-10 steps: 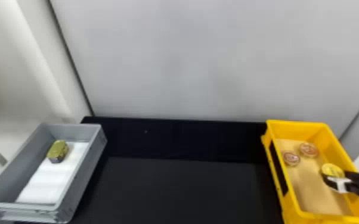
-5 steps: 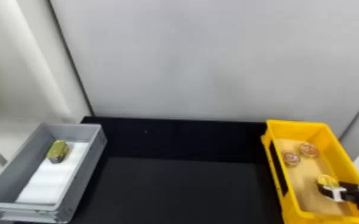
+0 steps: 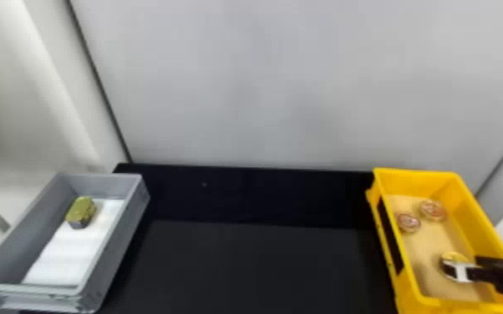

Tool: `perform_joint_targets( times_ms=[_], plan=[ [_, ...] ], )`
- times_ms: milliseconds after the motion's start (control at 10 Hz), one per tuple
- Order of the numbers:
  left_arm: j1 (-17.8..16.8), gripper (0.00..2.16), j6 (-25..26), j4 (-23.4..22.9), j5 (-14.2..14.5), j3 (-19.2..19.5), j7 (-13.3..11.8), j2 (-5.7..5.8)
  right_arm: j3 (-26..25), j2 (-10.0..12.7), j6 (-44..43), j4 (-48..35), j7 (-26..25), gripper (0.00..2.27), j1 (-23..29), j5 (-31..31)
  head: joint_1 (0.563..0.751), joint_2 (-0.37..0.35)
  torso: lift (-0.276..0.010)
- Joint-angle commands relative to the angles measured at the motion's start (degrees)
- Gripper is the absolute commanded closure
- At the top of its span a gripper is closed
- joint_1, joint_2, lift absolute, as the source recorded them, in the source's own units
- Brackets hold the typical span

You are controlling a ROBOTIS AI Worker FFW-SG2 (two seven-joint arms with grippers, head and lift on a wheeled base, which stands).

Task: Pick up the round yellow can and place it in the yellow rectangular box

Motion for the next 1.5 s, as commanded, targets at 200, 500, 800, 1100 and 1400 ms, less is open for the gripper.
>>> perform_joint_targets(
  times_ms=[200,500,800,1100,1400],
  plan=[
    [0.8,0.13,-0.5,0.0,0.0,0.7,0.0,-0.01,1.5,-0.7,-1.2,-0.2,0.0,0.10,-0.3,-2.0,0.663,0.054,-0.010],
    [1.4,0.13,-0.7,-0.1,0.0,1.0,0.0,-0.01,1.8,-1.6,-0.7,-12.5,-0.5,0.11,0.9,-1.5,0.663,0.054,-0.010],
    [1.6,0.13,-0.7,0.0,0.0,1.2,0.0,-0.45,-1.1,-1.8,3.8,-36.3,-6.4,0.11,4.0,2.4,0.663,0.054,-0.010],
    [1.7,0.13,-0.7,0.4,0.0,1.4,0.0,-0.81,0.6,-1.5,-12.6,-51.9,-36.2,0.11,6.4,7.6,0.663,0.054,-0.010],
    [1.7,0.13,-0.8,0.9,-0.1,1.5,0.4,-1.51,0.4,-1.6,-25.8,-58.4,-48.6,0.11,1.1,17.9,0.663,0.054,-0.010]
  ],
)
